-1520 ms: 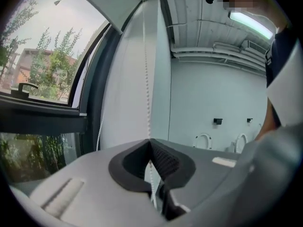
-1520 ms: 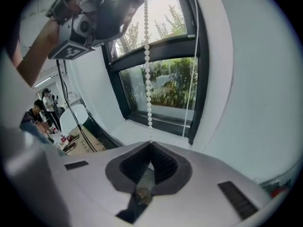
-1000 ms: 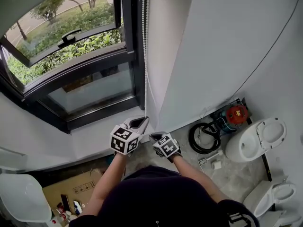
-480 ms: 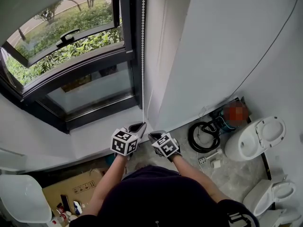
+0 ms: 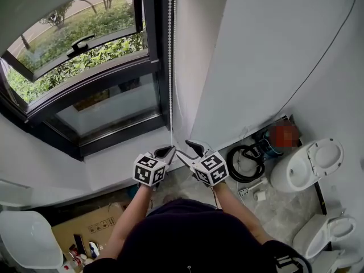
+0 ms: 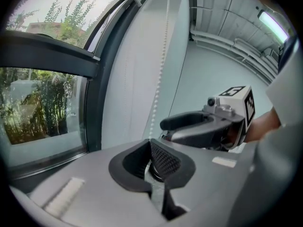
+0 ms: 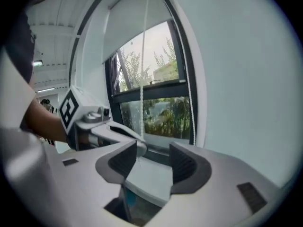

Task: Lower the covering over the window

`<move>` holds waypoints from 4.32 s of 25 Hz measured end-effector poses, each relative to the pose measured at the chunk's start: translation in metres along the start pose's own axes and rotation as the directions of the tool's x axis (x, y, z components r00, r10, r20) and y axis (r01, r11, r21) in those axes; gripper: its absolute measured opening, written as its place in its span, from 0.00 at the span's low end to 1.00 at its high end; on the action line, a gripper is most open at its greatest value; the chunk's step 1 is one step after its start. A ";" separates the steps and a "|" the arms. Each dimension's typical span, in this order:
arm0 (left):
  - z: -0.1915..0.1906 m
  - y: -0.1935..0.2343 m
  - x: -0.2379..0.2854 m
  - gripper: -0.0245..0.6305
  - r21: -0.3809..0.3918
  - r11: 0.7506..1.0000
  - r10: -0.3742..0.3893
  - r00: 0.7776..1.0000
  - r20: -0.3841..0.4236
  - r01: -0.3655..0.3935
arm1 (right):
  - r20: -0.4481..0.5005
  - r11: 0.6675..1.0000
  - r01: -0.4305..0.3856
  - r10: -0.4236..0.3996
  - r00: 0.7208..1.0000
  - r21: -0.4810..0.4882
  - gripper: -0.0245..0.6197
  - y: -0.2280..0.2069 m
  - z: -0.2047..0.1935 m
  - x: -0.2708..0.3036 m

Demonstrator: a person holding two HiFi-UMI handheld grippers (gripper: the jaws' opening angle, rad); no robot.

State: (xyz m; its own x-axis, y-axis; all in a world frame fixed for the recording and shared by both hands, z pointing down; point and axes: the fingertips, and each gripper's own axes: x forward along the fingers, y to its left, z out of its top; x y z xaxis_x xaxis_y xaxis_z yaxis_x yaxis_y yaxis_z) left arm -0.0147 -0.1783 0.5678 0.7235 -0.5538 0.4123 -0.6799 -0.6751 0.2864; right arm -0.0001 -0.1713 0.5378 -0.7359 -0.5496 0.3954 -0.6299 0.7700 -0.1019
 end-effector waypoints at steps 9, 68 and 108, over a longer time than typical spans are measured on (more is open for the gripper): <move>0.000 0.001 -0.001 0.06 -0.003 1.000 0.005 1.000 0.005 -0.005 | 0.213 0.996 0.013 0.005 0.977 -0.084 0.32 0.010 0.104 -0.024; -0.134 -0.010 0.000 0.06 -0.107 0.994 -0.036 0.946 -0.322 0.002 | -0.115 0.993 0.060 -0.071 0.991 -0.103 0.06 -0.001 0.013 0.038; 0.208 -0.032 -0.058 0.06 0.267 0.960 -0.011 0.937 0.348 -0.088 | -0.115 0.992 0.030 -0.045 0.992 -0.126 0.06 0.007 0.012 0.038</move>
State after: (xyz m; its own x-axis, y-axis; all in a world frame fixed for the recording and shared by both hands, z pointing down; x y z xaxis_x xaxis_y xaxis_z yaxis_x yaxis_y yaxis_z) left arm -0.0101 -0.2258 0.3549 0.7271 -0.6815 0.0826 -0.6843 -0.7291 0.0076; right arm -0.0355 -0.1911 0.5413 -0.6736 -0.5424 0.5020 -0.6150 0.7881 0.0262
